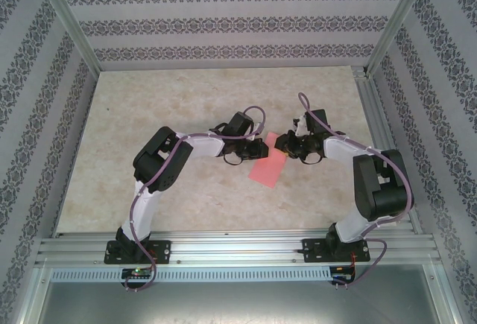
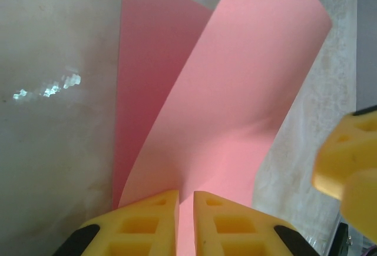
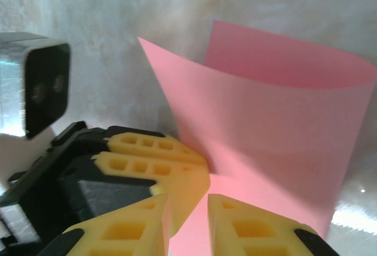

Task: Fold a paper plane with a square sheet of paper (pick it up from the middle)
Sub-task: Fold the square sheet of paper in half at the center of the table.

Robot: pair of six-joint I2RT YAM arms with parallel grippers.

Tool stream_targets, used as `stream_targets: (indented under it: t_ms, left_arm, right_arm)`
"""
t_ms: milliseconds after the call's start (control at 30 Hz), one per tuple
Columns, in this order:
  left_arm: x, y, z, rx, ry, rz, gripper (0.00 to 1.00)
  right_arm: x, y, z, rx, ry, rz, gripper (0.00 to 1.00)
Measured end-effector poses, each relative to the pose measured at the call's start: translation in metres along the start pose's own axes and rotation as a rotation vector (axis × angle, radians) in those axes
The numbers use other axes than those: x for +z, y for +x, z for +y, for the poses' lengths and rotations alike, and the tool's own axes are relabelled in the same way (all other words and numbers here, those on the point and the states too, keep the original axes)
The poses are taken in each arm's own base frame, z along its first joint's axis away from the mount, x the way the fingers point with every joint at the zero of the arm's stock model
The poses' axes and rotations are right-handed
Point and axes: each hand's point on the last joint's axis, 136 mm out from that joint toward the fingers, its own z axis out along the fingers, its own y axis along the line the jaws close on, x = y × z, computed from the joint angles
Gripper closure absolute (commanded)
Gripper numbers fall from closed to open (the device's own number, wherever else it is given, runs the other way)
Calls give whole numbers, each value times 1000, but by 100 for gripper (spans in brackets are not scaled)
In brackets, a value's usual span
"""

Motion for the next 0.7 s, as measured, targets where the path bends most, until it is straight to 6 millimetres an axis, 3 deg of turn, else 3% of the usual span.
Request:
stream_targets:
  t_ms: [267, 533, 700]
  left_arm:
    - [0, 0, 0, -1, -1, 1, 83]
    - [1, 0, 0, -1, 1, 4, 83]
    - [1, 0, 0, -1, 1, 4, 83]
  right_arm:
    - [23, 12, -37, 67, 67, 61, 77]
    - [20, 9, -35, 64, 55, 54, 75]
    - [5, -2, -25, 58, 44, 22, 75]
